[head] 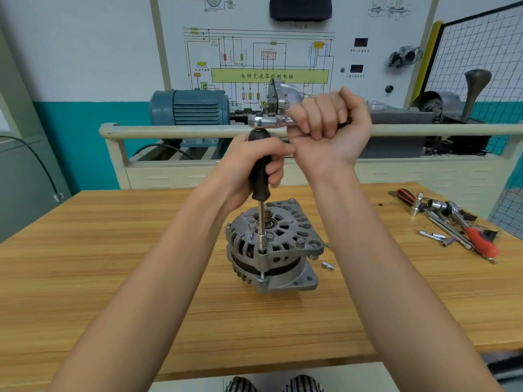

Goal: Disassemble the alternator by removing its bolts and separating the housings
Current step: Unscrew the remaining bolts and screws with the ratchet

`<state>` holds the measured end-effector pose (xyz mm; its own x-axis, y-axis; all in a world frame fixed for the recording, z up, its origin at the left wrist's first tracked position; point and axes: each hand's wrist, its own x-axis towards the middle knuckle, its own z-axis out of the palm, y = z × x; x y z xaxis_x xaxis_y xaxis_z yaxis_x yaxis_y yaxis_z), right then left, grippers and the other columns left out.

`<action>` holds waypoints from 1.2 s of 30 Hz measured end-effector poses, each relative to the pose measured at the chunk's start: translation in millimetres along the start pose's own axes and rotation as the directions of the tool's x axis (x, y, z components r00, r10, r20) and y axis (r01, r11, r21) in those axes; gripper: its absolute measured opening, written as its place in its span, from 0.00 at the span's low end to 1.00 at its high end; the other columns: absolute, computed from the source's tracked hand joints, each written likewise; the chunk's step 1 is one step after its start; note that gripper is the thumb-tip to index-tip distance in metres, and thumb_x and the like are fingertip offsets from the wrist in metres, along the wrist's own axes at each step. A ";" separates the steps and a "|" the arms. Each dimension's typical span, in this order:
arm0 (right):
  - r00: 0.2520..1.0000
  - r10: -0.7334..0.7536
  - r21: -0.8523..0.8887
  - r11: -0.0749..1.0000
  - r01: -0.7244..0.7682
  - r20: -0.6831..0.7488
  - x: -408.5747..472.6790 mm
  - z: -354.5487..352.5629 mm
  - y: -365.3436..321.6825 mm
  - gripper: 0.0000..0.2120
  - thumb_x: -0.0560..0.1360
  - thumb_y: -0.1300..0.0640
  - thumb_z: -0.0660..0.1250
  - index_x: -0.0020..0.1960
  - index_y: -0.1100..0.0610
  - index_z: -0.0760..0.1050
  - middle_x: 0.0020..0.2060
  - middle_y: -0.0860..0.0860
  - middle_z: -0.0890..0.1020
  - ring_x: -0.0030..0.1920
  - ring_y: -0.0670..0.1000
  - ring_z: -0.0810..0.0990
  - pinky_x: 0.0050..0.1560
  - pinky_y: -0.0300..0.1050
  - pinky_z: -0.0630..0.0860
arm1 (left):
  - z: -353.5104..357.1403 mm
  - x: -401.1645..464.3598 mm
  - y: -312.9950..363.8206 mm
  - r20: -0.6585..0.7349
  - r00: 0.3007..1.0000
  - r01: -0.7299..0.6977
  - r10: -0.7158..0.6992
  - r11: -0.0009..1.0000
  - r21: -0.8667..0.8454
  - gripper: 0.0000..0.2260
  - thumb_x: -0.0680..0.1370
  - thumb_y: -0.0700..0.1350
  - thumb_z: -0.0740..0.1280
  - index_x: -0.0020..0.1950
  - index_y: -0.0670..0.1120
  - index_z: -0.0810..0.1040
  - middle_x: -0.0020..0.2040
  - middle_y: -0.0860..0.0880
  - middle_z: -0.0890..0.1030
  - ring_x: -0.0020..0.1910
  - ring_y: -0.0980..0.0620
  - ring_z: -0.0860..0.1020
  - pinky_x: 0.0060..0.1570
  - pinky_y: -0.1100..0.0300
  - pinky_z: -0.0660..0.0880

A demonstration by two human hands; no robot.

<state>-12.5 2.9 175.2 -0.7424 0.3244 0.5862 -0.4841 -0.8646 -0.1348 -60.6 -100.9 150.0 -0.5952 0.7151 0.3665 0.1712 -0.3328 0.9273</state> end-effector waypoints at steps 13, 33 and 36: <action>0.717 -0.371 -0.536 0.484 0.692 0.590 -39.4 12.4 37.1 0.12 0.71 0.63 0.58 0.33 0.49 0.65 0.26 0.43 0.66 0.25 0.44 0.60 0.30 0.42 0.56 | 36.2 3.9 -10.5 -0.503 0.794 -0.176 0.341 0.922 0.346 0.11 0.75 0.46 0.60 0.34 0.53 0.61 0.29 0.53 0.65 0.32 0.51 0.63 0.34 0.57 0.64; 0.978 -0.142 -0.208 0.963 0.172 0.151 -13.4 0.5 6.2 0.22 0.75 0.62 0.52 0.22 0.55 0.62 0.16 0.47 0.59 0.22 0.48 0.53 0.26 0.40 0.59 | 2.3 4.0 -4.1 -0.076 0.995 0.071 -0.072 0.997 -0.019 0.19 0.72 0.34 0.61 0.25 0.49 0.59 0.19 0.54 0.57 0.17 0.57 0.53 0.20 0.70 0.52; 0.860 -0.321 -0.459 0.741 0.490 0.397 -27.2 7.2 22.8 0.18 0.73 0.65 0.57 0.27 0.52 0.64 0.19 0.46 0.63 0.22 0.46 0.59 0.29 0.44 0.58 | 19.7 4.6 -6.4 -0.400 0.916 0.004 0.036 0.995 0.099 0.18 0.74 0.35 0.63 0.29 0.47 0.60 0.22 0.52 0.60 0.21 0.54 0.56 0.23 0.67 0.55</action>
<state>-0.1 -28.5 162.0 -0.2985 0.4042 0.8646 -0.9350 -0.3057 -0.1799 -48.9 -83.4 147.2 -0.8530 0.3970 0.3388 0.2455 -0.2675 0.9317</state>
